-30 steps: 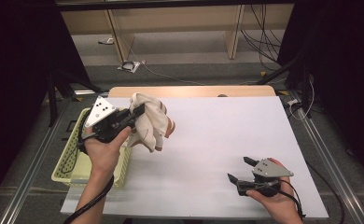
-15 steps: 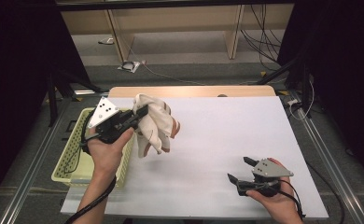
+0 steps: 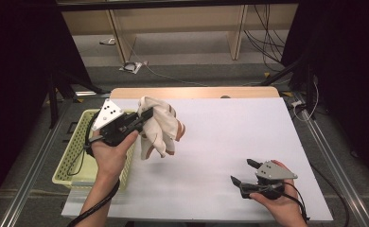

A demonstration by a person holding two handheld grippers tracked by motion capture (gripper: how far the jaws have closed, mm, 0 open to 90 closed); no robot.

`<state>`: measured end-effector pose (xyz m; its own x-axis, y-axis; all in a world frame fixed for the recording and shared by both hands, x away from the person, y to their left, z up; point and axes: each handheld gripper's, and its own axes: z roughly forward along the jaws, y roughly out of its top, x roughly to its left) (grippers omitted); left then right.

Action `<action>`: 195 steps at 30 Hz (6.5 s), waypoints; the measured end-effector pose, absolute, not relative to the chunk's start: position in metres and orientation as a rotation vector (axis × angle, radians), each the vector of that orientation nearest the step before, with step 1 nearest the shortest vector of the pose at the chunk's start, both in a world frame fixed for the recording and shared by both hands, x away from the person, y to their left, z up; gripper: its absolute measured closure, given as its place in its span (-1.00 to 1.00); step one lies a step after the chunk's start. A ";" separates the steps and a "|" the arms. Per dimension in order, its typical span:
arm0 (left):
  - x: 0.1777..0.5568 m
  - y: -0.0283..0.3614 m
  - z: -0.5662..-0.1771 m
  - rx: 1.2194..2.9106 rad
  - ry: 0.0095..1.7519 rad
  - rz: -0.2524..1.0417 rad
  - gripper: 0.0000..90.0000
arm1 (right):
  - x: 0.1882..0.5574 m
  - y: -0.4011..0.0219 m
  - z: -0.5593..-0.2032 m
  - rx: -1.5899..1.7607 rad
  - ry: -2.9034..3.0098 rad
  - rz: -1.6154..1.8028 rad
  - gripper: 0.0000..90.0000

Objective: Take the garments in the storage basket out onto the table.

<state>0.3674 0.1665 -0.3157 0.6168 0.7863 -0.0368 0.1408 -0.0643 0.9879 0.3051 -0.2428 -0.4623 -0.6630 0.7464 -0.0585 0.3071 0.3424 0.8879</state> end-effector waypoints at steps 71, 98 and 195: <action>0.371 0.139 -0.333 1.631 0.764 0.558 0.85 | 0.305 -0.242 -0.463 0.924 2.160 1.274 -0.58; 0.379 0.113 -0.365 1.729 0.782 0.490 0.83 | 0.305 -0.243 -0.463 0.923 2.164 1.271 -0.58; 0.324 0.166 -0.421 1.854 0.851 0.386 -0.65 | 0.317 -0.236 -0.464 0.928 2.181 1.292 -0.58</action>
